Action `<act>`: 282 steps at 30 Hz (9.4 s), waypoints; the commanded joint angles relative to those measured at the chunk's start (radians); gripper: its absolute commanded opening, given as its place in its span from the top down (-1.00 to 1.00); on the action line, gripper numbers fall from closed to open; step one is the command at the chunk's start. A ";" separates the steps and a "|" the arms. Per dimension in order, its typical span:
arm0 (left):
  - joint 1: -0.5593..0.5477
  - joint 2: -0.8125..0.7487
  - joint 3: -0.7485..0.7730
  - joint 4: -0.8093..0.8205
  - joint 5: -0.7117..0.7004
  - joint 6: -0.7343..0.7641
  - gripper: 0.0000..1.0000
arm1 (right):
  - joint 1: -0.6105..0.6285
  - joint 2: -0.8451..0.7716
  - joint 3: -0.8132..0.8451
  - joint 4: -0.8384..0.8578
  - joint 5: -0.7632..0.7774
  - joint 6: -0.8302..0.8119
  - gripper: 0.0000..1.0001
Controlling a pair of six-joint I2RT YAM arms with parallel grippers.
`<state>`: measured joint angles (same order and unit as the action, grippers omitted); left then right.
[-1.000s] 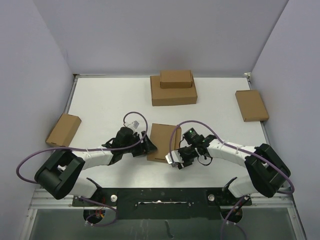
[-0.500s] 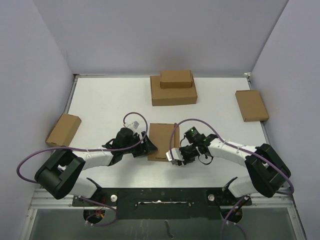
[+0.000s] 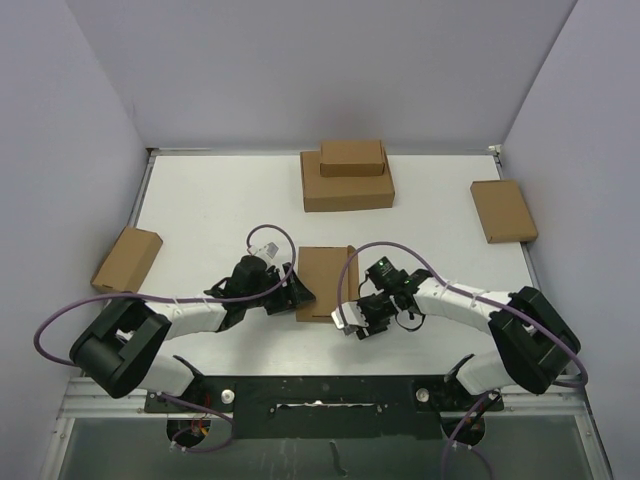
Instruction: Fold the paper box
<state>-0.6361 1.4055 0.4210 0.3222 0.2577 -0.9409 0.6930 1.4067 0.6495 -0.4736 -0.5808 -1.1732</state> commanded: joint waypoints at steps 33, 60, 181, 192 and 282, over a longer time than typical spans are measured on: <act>-0.007 0.100 0.000 0.009 -0.010 0.027 -0.37 | -0.028 0.031 0.119 0.080 0.074 0.273 0.99; -0.008 0.137 0.013 0.015 0.008 0.036 -0.37 | -0.040 0.129 0.230 0.011 0.075 0.426 1.00; -0.015 0.010 0.028 -0.060 0.002 0.039 -0.44 | -0.288 0.221 0.380 -0.307 -0.059 0.332 0.81; -0.022 0.072 0.036 0.008 0.041 0.022 -0.37 | -0.199 0.250 0.358 -0.283 -0.047 0.307 0.85; 0.005 -0.020 0.111 -0.280 -0.021 0.155 0.16 | -0.313 0.418 0.593 -0.304 -0.147 0.233 0.82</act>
<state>-0.6708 1.3663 0.4717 0.0380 0.3031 -0.8520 0.3370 1.9553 1.3323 -0.7509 -0.6647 -0.9180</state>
